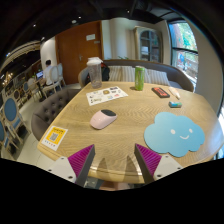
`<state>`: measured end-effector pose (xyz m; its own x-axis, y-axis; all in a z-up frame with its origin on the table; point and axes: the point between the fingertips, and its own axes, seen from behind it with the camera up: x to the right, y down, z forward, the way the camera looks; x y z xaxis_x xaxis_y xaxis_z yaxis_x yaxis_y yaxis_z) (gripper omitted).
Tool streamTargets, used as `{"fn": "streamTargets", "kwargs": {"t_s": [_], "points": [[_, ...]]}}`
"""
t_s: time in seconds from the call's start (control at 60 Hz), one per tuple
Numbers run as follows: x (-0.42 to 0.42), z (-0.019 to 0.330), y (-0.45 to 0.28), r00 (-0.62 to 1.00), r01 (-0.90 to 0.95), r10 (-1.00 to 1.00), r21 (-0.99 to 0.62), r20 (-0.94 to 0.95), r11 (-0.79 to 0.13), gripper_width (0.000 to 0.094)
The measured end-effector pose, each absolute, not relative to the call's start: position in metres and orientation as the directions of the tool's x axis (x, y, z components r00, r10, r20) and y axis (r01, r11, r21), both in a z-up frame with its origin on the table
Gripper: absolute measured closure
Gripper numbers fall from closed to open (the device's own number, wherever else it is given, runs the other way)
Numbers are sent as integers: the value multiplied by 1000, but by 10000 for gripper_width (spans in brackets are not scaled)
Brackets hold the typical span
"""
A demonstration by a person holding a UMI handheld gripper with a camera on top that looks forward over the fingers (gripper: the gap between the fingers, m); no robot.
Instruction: Arrange mouse
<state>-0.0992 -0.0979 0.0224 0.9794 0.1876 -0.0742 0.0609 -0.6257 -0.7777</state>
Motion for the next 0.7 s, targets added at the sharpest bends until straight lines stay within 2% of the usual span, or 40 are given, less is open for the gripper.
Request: {"fn": "streamTargets", "kwargs": {"t_s": [0.183,0.7], "points": [[-152,-13,-60,961,98,258,-759,-95,-644,117],[-205,-16,47,970,133,241,-781,-23,-611,118]]}}
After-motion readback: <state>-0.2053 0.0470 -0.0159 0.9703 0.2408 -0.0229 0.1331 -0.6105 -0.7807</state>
